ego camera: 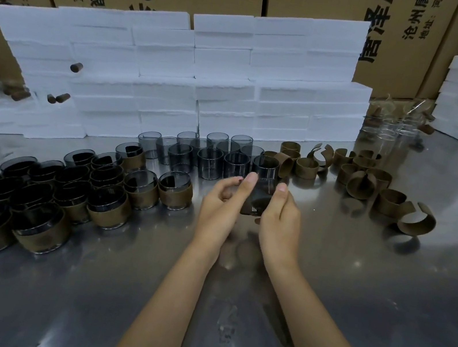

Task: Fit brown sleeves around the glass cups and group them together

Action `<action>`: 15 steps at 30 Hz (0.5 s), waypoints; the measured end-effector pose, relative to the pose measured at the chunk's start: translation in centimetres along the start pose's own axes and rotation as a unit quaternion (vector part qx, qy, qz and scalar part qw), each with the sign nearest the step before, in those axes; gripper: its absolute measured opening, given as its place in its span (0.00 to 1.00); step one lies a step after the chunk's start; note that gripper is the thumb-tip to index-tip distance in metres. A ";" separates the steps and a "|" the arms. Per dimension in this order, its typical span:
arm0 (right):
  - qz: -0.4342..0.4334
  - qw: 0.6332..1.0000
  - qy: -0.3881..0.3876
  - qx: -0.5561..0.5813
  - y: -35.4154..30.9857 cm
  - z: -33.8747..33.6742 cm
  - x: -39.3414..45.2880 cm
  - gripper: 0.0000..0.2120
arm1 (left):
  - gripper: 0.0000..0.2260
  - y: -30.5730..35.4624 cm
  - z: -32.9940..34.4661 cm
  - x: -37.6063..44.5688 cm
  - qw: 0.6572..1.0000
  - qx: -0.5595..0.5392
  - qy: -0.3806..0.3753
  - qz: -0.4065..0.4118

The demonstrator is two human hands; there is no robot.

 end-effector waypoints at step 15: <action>0.061 0.978 -0.182 0.081 0.3 3.9 -1.8 0.27 | 0.30 -0.3 0.9 -0.2 0.997 -0.032 -0.064 -0.012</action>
Point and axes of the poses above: each hand's wrist, its own x-axis towards the middle knuckle, its own z-axis out of the palm, y = z × x, the point moved 10 cm from there along x, towards the middle knuckle, and after that the axes turned 13 degrees about -z, right-handed, at the moved point
